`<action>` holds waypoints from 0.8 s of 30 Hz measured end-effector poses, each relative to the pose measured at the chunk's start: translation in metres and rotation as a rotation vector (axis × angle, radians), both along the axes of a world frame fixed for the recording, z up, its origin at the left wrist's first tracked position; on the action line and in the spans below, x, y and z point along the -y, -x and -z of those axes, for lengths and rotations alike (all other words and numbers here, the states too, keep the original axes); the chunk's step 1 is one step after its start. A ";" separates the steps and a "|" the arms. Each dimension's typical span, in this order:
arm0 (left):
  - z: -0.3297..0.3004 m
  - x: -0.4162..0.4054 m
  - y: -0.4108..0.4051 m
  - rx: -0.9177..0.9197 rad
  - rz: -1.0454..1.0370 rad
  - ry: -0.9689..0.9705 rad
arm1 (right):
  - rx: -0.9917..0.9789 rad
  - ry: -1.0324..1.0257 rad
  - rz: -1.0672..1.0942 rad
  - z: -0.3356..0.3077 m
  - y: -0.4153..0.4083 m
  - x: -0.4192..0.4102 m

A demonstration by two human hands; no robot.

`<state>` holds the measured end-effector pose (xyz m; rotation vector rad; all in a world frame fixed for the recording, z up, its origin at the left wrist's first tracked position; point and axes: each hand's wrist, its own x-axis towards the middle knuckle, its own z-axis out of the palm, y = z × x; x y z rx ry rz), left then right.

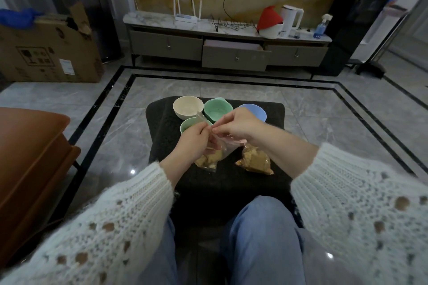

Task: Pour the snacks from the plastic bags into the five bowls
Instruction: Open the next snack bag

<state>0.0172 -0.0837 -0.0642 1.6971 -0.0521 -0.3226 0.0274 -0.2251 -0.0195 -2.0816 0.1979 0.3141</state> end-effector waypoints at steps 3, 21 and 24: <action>-0.007 0.000 -0.003 0.006 -0.005 0.005 | 0.109 0.181 -0.078 -0.005 -0.005 -0.001; 0.017 -0.002 0.016 0.108 -0.113 -0.290 | 0.499 0.559 0.017 0.043 0.002 0.020; 0.015 -0.018 0.009 0.149 -0.034 -0.416 | 0.542 0.655 -0.056 0.040 -0.002 0.033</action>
